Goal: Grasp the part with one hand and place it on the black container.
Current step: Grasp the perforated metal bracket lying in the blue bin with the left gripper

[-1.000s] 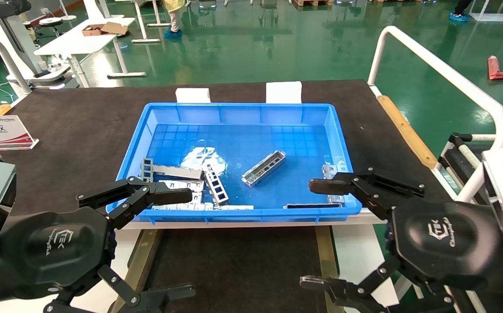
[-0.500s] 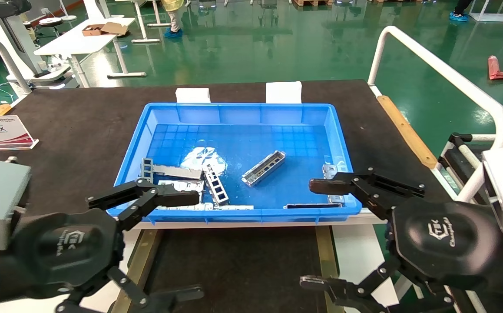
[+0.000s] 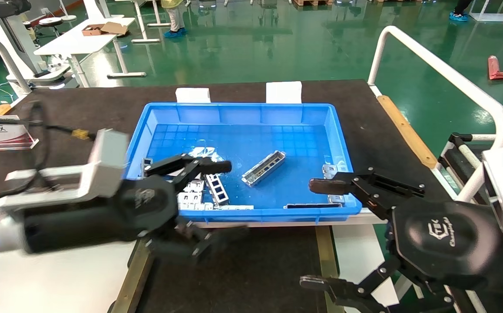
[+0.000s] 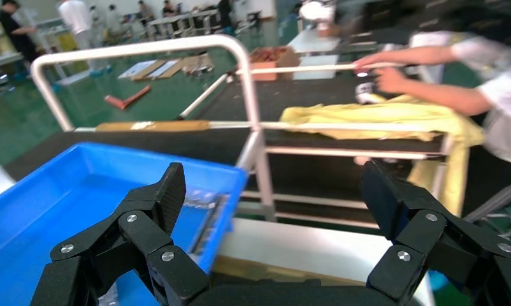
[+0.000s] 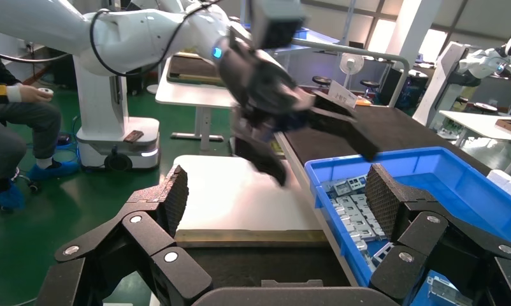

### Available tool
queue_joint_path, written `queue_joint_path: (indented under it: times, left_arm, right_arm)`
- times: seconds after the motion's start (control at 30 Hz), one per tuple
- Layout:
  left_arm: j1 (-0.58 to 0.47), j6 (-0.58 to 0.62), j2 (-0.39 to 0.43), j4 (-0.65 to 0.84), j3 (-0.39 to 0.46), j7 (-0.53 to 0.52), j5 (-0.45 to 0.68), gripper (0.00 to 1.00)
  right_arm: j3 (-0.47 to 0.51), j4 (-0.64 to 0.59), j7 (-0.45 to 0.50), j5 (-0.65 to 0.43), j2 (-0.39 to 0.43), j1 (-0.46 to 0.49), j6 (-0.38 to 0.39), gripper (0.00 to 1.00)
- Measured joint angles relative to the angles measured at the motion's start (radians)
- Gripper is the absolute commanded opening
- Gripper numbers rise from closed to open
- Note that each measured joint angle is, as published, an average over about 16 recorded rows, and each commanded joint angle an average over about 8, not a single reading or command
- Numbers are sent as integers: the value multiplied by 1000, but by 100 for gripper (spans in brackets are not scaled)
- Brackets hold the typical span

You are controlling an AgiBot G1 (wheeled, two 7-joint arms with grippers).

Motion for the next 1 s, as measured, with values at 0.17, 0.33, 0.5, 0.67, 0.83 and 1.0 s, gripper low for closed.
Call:
queue_joint_path:
  times: [0.17,0.33,0.5,0.67,0.83,1.0]
  left_arm:
    - [-64,-55,94,129,45,30,87,100]
    - [-134,-113,195,292,87,81,169,100]
    - [-201,-182,298,471,123,151,244,100]
    - [-259,-268,396,640,151,226,303,100]
    - [-297,-363,473,769,173,284,336,100]
    - [-311,-453,521,837,199,304,338,100]
  right_arm:
    - [0,0,0,0,0,0,0,100]
    - [0,0,0,0,0,0,0,100]
    - [0,0,0,0,0,0,0,100]
    - [0,0,0,0,0,0,0,100]
    - [0,0,0,0,0,0,0,100]
    - [0,0,0,0,0,0,0,100]
